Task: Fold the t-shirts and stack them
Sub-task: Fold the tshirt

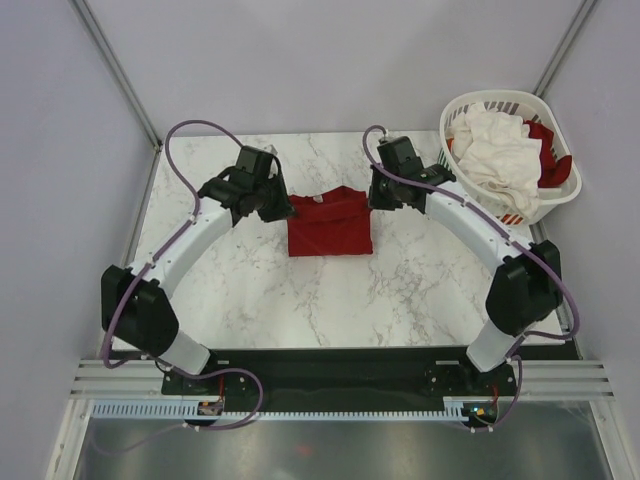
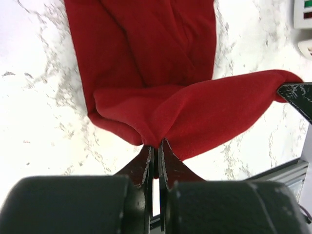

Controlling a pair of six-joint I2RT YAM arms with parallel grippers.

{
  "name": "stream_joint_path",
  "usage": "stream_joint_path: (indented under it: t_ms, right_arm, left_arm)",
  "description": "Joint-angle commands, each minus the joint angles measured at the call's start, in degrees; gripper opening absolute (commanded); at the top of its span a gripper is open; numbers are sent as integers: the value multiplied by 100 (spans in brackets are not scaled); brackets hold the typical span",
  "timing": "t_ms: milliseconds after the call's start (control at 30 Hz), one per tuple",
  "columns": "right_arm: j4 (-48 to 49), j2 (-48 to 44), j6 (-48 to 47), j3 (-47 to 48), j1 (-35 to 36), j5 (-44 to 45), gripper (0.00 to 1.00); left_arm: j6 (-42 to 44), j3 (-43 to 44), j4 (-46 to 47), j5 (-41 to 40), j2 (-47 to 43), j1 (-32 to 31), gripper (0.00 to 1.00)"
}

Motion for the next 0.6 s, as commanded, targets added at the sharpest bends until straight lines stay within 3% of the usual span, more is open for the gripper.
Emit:
stream_joint_path:
  t_ms: [0,433,533,567]
  right_arm:
    - [4,488,-165,718,-133,112,0]
    - [-207,2457,-60,2687,-537,-134,3]
    - [-234,2880,1,2986,-625,-134,11]
    - [-216,2994,2,3092,-643,-126,19]
  left_arm:
    - [419,482,-65,245,486,266,2]
    - [683,2072,-65,650,2526,838,2]
    - [709,2476,-91,720,3123,978,2]
    - [709,2600,-117,720,3264,1057,2]
